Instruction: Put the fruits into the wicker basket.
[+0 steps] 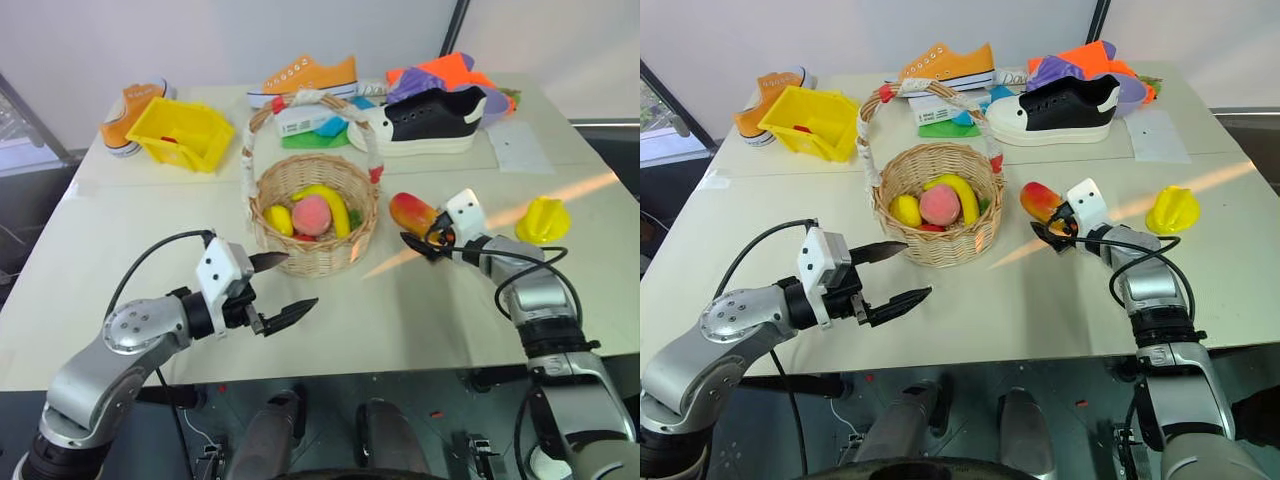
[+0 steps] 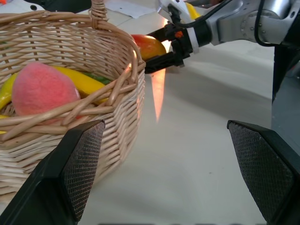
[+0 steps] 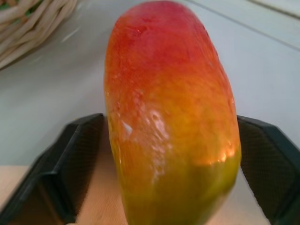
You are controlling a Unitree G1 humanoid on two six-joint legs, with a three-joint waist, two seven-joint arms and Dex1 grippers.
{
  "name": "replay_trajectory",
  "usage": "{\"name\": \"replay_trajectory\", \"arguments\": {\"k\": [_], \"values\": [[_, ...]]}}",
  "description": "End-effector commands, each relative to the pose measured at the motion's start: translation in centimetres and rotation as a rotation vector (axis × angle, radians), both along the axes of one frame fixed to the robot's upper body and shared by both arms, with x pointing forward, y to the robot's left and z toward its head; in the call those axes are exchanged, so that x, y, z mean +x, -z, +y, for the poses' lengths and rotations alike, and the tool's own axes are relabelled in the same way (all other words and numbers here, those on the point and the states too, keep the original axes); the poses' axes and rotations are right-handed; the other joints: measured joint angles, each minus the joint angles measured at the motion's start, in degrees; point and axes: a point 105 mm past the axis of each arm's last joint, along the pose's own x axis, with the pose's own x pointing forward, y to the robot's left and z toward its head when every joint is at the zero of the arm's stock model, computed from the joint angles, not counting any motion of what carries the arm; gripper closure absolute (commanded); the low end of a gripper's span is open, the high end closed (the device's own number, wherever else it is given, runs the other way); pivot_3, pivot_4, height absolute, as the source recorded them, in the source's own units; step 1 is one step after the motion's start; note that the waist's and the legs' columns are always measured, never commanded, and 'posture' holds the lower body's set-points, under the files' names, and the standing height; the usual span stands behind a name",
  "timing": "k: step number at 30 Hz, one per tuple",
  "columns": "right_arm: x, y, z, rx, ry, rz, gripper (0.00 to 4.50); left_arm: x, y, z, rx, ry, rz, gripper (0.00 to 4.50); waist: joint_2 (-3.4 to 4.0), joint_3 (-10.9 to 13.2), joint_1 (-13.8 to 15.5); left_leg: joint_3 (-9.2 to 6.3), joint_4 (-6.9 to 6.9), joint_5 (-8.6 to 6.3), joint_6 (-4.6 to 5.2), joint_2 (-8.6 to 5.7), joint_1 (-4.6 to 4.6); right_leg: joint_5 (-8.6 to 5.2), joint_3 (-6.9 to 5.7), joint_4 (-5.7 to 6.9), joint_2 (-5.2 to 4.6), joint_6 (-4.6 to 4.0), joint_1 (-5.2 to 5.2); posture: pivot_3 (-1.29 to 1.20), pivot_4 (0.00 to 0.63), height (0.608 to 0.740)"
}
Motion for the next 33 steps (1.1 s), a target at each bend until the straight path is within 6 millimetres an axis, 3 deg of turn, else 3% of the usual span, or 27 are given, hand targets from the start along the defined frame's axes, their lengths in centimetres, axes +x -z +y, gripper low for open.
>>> {"name": "replay_trajectory", "arguments": {"k": [1, 3, 8, 10, 12, 14, 17, 20, 25, 28, 30, 33], "values": [[0.4, -2.0, -0.2, 0.025, -0.005, -0.089, 1.86, -0.4, -0.8, -0.2, -0.002, 0.006, -0.043, 0.00, 0.00, 0.0, 0.0, 0.00, 0.00, 0.00, 0.00, 0.00, 0.01, -0.01, 0.00, 0.00, 0.00, -0.01, 0.01, 0.00, 0.150, 0.740], [0.2, -2.6, -0.4, 0.028, -0.006, -0.115, 2.53, -0.4, -0.7, -0.1, -0.005, 0.002, -0.042, 0.00, 0.00, 0.0, 0.0, 0.00, 0.00, 0.00, 0.00, 0.00, 0.01, -0.01, 0.01, 0.02, 0.00, -0.01, 0.00, 0.00, 0.150, 0.740], [-1.8, -5.3, -1.2, -0.007, -0.053, -0.199, 2.53, 0.3, -0.8, 0.9, -0.013, -0.057, -0.065, 0.00, 0.00, 0.0, 0.2, 0.00, 0.00, 0.00, 0.00, 0.00, 0.02, -0.01, 0.01, 0.02, 0.00, -0.01, 0.01, 0.00, 0.150, 0.740], [-4.3, -6.9, -0.8, -0.011, -0.165, -0.215, 2.53, 0.6, -1.3, 1.6, -0.047, -0.083, -0.069, 0.00, 0.02, 0.0, 0.7, 0.00, -0.01, -0.01, 0.00, -0.01, 0.01, -0.02, 0.01, 0.02, -0.04, -0.03, 0.00, 0.00, 0.150, 0.740], [-6.8, -7.9, 0.2, -0.011, -0.284, -0.193, 2.53, 0.9, -1.4, 2.5, -0.049, -0.105, -0.069, 0.00, 0.02, 0.0, 1.1, 0.00, -0.01, -0.02, 0.00, 0.00, 0.00, -0.03, 0.01, 0.02, -0.05, -0.05, -0.02, 0.00, 0.150, 0.740], [-9.1, -9.3, 2.7, 0.019, -0.410, -0.191, 2.53, 1.1, -1.3, 3.9, -0.020, -0.127, -0.067, 0.00, 0.02, 0.0, 0.8, 0.00, -0.02, -0.05, -0.03, 0.02, 0.01, -0.05, 0.02, 0.02, -0.06, -0.07, -0.03, 0.00, 0.150, 0.740], [-10.5, -10.6, 6.2, 0.068, -0.519, -0.197, 2.53, 1.3, -1.4, 5.0, 0.003, -0.139, -0.066, 0.00, 0.02, 0.0, -0.1, 0.01, -0.03, -0.11, -0.12, 0.09, 0.02, -0.06, 0.02, 0.03, -0.04, -0.10, -0.04, 0.00, 0.150, 0.740], [-10.0, -11.1, 10.5, 0.036, -0.573, -0.230, 2.53, 1.6, -1.5, 5.3, 0.013, -0.141, -0.074, 0.00, 0.00, 0.0, -0.6, 0.02, -0.02, -0.12, -0.13, 0.09, 0.02, -0.04, 0.06, 0.00, -0.07, -0.14, -0.02, 0.00, 0.150, 0.740], [-6.2, -11.0, 15.0, -0.005, -0.487, -0.234, 2.53, 1.5, -1.6, 4.6, 0.000, -0.129, -0.081, 0.00, -0.01, 0.0, 0.0, 0.03, -0.03, -0.12, -0.14, 0.07, 0.00, -0.02, 0.06, -0.01, -0.10, -0.19, -0.33, 0.00, 0.150, 0.740], [-5.8, -11.4, 16.9, -0.003, -0.494, -0.258, 1.11, 1.2, -1.6, 4.2, -0.010, -0.130, -0.082, 0.00, -0.03, 0.0, 0.3, 0.02, -0.06, -0.11, -0.14, 0.02, -0.02, -0.01, 0.05, -0.02, -0.08, -0.17, -0.38, 0.00, 0.150, 0.740], [-5.9, -12.3, 16.9, -0.001, -0.472, -0.315, 0.12, 1.0, -1.6, 4.1, -0.015, -0.133, -0.082, 0.00, -0.05, 0.0, 0.4, 0.02, -0.09, -0.11, -0.14, -0.01, -0.05, 0.02, 0.05, -0.02, -0.09, -0.14, -0.40, 0.00, 0.150, 0.740], [-6.9, -13.1, 15.7, -0.016, -0.493, -0.358, 0.04, 0.9, -1.6, 3.9, -0.022, -0.137, -0.080, 0.00, -0.05, 0.0, 0.6, 0.02, -0.10, -0.10, -0.13, -0.02, -0.20, 0.10, 0.05, 0.00, -0.09, 0.01, -0.56, 0.00, 0.150, 0.740]]}}
